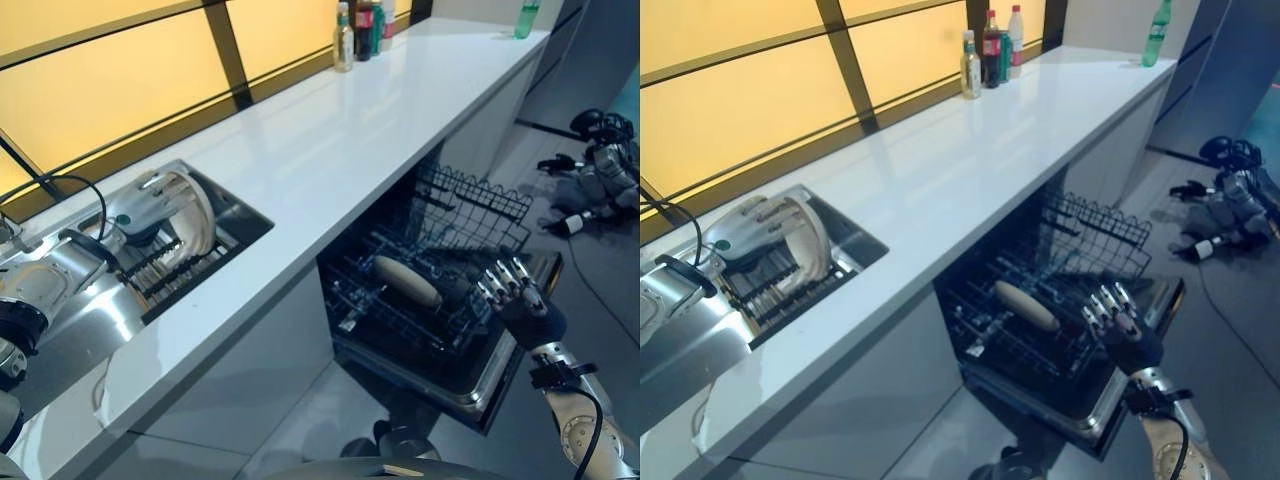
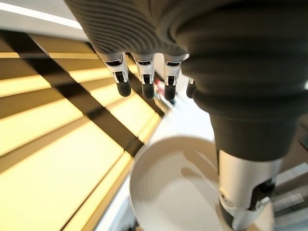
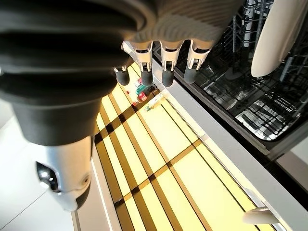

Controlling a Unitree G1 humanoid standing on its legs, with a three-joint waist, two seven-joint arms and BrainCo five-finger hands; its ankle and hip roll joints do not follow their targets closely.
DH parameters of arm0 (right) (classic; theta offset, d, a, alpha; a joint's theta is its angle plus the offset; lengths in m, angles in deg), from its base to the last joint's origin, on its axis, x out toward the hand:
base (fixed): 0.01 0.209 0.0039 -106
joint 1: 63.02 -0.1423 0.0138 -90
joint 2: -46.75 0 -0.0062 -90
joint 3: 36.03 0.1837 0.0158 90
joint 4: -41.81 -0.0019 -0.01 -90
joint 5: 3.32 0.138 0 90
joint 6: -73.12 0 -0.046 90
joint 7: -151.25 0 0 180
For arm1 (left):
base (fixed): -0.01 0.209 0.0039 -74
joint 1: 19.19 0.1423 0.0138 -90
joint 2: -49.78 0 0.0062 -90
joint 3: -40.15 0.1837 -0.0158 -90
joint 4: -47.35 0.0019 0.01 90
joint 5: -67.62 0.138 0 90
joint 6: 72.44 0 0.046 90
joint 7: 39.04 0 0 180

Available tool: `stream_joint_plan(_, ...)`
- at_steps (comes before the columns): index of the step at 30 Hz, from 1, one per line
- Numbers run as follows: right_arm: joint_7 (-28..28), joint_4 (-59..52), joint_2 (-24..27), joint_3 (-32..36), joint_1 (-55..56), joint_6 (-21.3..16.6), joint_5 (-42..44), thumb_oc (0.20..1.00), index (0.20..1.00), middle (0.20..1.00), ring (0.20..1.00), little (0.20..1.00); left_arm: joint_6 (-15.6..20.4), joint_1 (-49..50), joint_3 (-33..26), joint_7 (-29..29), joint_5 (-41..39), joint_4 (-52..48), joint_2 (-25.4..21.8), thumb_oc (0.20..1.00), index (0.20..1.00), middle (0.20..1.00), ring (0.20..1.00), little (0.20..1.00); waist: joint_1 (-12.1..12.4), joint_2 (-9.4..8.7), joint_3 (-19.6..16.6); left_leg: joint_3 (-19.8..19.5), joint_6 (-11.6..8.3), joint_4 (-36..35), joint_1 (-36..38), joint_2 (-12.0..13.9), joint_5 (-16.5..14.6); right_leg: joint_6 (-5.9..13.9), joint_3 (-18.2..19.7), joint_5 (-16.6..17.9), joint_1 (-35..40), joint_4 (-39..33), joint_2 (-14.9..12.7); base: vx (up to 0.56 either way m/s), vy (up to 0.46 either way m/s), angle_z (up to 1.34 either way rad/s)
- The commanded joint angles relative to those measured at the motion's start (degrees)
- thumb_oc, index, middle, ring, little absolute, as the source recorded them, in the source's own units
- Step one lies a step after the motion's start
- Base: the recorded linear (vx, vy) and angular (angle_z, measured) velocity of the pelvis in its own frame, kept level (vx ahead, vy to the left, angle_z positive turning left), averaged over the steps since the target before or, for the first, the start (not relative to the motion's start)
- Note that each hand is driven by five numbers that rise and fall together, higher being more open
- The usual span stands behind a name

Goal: Pick up plates and place into dishwasher.

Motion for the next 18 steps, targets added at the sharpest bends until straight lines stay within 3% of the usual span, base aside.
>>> stream_joint_plan(1,-2.45,-2.04,0.87,2.82,-0.25,-0.36,2.72,1.000,1.000,1.000,1.000,1.000,0.14,0.27,-7.92,-4.87,-4.81,-1.45,-2.03,1.000,1.000,1.000,1.000,1.000,-1.14,-1.33,-1.11,-3.19,3.25,6.80,-5.18,-0.58,-1.32,0.59,-1.50,-2.42,0.14,3.21,1.87,0.06,-0.012,0.01)
stream_joint_plan(10,-2.62,-1.99,1.13,3.62,0.88,1.02,1.65,1.000,1.000,1.000,1.000,1.000,0.02,0.31,-9.49,-3.78,-7.50,-0.03,0.42,1.000,1.000,1.000,1.000,1.000,-1.43,-1.14,-1.28,-3.33,2.44,7.75,-5.07,0.19,-1.09,0.27,-2.60,-3.17,0.79,3.82,1.62,0.06,-0.023,0.00)
stream_joint_plan(18,-3.58,-2.38,2.58,5.68,2.25,1.73,1.57,1.000,1.000,1.000,1.000,1.000,-0.33,-0.90,-7.10,-0.85,-7.01,2.09,1.75,1.000,1.000,1.000,1.000,1.000,-2.56,-1.01,-0.44,-3.32,1.91,8.97,-6.03,0.70,-0.78,0.16,-2.52,-3.31,0.32,4.51,1.56,0.04,-0.015,0.05)
